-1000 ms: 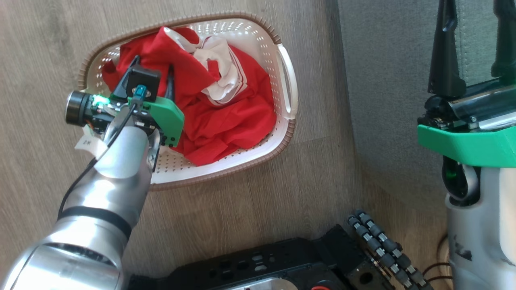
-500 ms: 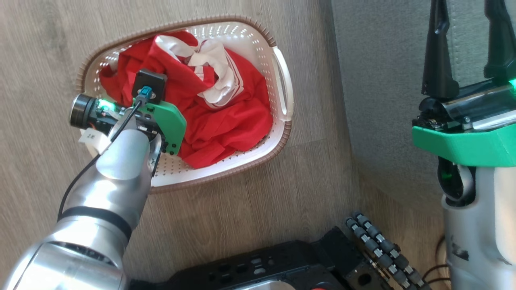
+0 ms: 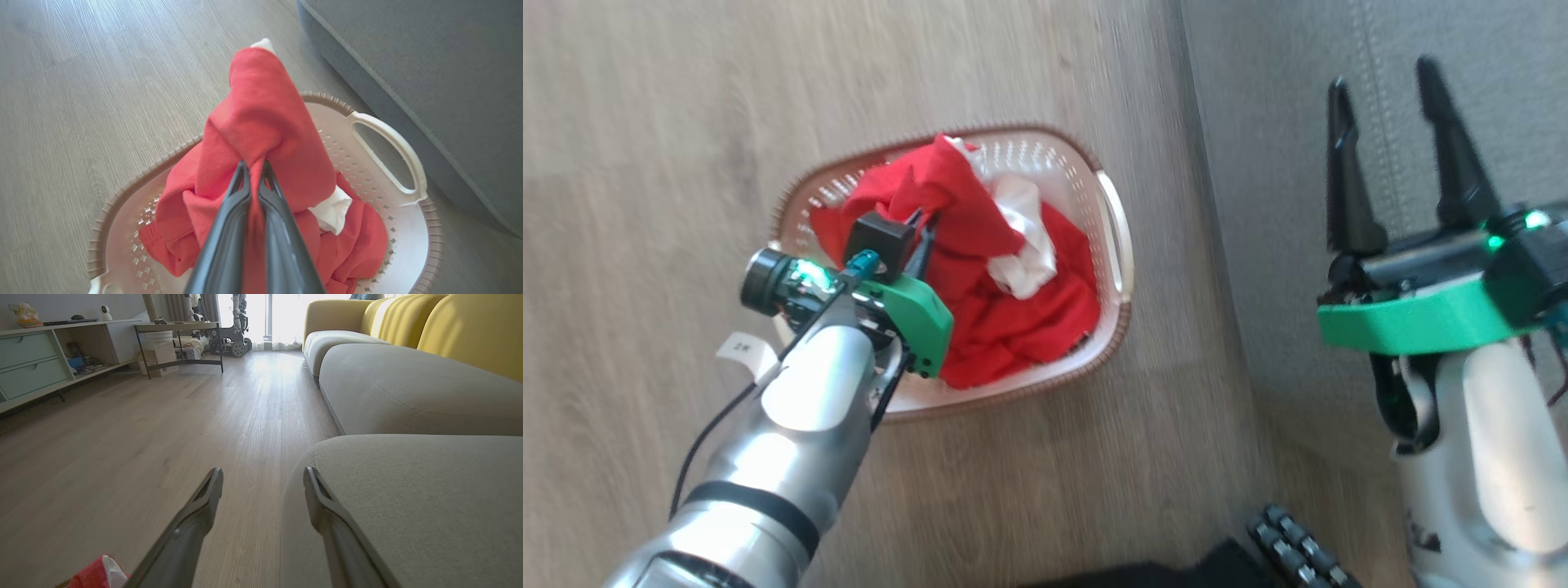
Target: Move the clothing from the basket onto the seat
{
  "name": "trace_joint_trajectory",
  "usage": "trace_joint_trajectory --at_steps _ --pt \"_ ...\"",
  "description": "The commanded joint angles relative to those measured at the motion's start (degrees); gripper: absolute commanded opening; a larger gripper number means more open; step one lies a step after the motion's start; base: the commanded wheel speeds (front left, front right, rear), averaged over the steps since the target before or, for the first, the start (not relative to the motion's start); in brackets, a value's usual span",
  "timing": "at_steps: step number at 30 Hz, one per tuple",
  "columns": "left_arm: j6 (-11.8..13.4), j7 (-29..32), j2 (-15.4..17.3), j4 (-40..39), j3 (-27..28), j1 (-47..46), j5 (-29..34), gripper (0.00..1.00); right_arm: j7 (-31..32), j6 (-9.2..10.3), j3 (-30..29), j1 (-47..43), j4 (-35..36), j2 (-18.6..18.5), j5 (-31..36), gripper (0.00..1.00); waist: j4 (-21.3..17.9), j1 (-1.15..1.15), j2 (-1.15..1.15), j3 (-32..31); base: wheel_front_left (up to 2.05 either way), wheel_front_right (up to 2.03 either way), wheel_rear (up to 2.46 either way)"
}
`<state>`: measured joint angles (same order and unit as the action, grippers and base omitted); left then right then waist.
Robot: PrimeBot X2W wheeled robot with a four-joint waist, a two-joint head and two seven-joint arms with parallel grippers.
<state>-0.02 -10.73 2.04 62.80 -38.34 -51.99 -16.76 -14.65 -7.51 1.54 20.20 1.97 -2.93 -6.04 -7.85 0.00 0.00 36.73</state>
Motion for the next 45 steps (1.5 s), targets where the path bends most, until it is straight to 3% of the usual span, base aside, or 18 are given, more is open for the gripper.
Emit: trace_joint_trajectory --at_steps 1,11,23,35,45 --pt "0.11 -0.86 0.85 -2.57 -0.21 1.57 -1.10 0.00 -0.35 0.02 1.00 -2.16 0.52 0.05 0.54 1.00 3.32 0.00 0.00 -6.20 0.00 0.00 0.00" --pt "0.80 -1.98 0.84 -10.90 -5.23 4.58 -7.61 0.00 -0.35 0.02 0.75 -9.18 -7.36 0.05 1.46 1.00 8.21 0.00 0.00 -21.80 0.00 0.00 0.00" --pt "1.16 -0.07 0.84 -17.50 -9.18 6.01 -13.44 0.00 -0.35 0.02 1.93 -17.29 -13.08 0.05 0.76 1.00 10.35 0.00 0.00 -36.71 0.00 0.00 0.00" --pt "2.63 3.14 0.84 -22.14 -10.66 1.88 -15.68 0.00 -0.35 0.02 7.33 -18.04 -15.02 0.05 -1.00 1.00 11.42 0.00 0.00 -40.72 0.00 0.00 0.00" --pt "3.12 5.17 0.84 -24.01 -11.24 -3.38 -16.62 0.00 -0.35 0.02 15.33 -12.26 -18.59 0.05 -0.77 1.00 11.12 0.00 0.00 -41.04 0.00 0.00 0.00"
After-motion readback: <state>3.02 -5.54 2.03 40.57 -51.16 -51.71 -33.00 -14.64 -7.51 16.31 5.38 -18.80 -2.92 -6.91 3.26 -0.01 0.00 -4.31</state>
